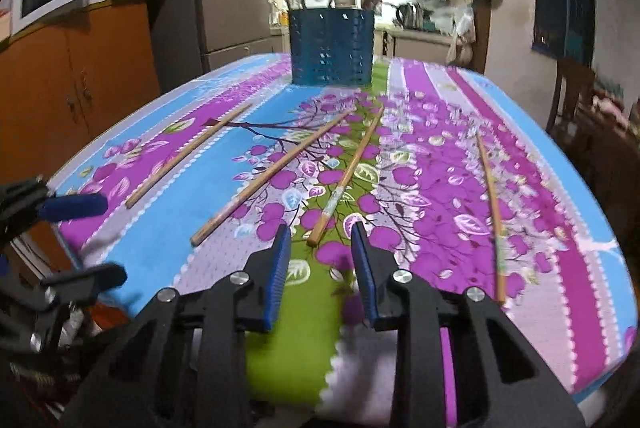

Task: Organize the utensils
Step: 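Close the left tool on a chopstick while the right tool closes on another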

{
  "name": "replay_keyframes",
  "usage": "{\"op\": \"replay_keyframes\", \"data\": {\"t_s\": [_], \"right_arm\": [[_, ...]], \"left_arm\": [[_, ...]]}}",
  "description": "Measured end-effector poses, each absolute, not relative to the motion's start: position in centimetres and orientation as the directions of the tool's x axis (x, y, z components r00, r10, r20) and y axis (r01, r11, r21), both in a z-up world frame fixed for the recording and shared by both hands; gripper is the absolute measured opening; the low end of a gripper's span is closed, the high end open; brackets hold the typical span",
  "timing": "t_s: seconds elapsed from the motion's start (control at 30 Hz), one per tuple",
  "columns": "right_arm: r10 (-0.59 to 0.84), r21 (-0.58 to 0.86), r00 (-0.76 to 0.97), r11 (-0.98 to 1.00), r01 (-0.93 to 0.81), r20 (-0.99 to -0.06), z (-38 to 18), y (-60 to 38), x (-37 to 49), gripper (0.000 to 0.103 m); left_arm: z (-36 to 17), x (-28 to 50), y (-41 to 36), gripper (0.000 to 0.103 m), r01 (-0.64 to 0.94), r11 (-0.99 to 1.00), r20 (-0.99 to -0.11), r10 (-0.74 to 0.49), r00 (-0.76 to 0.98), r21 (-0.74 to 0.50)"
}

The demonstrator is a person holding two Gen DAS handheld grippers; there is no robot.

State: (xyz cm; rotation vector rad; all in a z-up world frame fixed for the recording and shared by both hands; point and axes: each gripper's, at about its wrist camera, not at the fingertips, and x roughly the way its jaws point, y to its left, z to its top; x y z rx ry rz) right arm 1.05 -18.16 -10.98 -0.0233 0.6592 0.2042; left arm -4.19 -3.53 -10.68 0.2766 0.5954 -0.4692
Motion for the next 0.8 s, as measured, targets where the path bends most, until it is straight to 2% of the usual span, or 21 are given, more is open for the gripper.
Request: {"op": "replay_keyframes", "data": {"t_s": [0.23,0.3,0.43,0.6,0.67,0.8], "right_arm": [[0.156,0.045,0.781,0.986,-0.163,-0.605,-11.7,-18.1,1.7,0.026],[0.149,0.044,0.793,0.987,-0.153,-0.59,-11.9,-18.1,1.3,0.023],[0.149,0.039,0.814,0.987,-0.154,-0.561,-12.2,-18.1,0.9,0.006],[0.185,0.096,0.814,0.983,-0.158,-0.551,-12.2,-19.1,0.7,0.005],[0.196,0.107,0.809,0.981,-0.164,-0.555,-12.1,-19.3,0.7,0.005],[0.201,0.108,0.808,0.98,-0.17,-0.554,-12.2,-19.3,0.7,0.005]], "left_arm": [[-11.3,-3.1,-6.1,0.061,0.498,0.849,-0.551,-0.335,0.765,0.175],[-11.6,-2.7,-6.5,0.057,0.507,0.848,-0.559,-0.348,0.753,0.155],[-12.7,-2.0,-7.0,0.047,0.51,0.851,-0.573,-0.358,0.737,0.125],[-13.8,-0.7,-6.8,0.03,0.463,0.882,-0.563,-0.337,0.754,0.092],[-13.9,-0.3,-6.7,0.017,0.452,0.889,-0.557,-0.337,0.759,0.078],[-14.2,-0.5,-6.7,0.011,0.445,0.891,-0.532,-0.335,0.778,0.09]]}}
